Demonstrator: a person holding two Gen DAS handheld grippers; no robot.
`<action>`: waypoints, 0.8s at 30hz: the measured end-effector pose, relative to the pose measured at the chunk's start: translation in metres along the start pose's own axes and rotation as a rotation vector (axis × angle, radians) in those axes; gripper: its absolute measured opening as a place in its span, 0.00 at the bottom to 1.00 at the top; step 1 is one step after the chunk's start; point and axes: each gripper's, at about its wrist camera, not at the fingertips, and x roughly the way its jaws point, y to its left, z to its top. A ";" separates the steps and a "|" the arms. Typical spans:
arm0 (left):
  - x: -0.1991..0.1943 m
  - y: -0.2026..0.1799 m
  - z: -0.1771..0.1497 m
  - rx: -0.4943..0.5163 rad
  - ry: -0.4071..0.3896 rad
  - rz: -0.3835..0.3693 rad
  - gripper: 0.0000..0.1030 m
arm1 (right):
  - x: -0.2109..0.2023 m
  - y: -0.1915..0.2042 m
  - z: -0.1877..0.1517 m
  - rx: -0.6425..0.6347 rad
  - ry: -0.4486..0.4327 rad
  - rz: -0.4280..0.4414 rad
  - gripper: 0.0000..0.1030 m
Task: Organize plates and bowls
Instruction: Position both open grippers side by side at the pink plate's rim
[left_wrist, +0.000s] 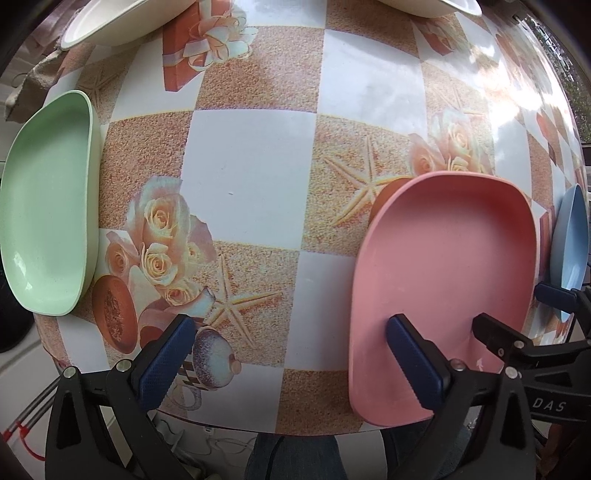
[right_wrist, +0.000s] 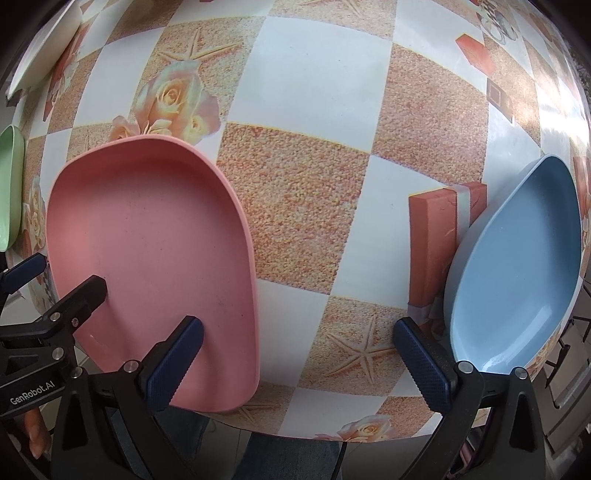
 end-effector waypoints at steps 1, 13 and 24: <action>0.000 -0.001 -0.002 0.000 -0.004 0.001 1.00 | 0.000 -0.002 0.000 0.000 -0.002 0.000 1.00; -0.003 -0.002 -0.008 0.001 -0.008 0.000 1.00 | 0.018 -0.005 0.022 -0.001 0.054 -0.003 1.00; -0.003 -0.001 -0.003 0.001 -0.002 0.002 1.00 | 0.030 -0.011 0.053 -0.003 0.096 -0.003 1.00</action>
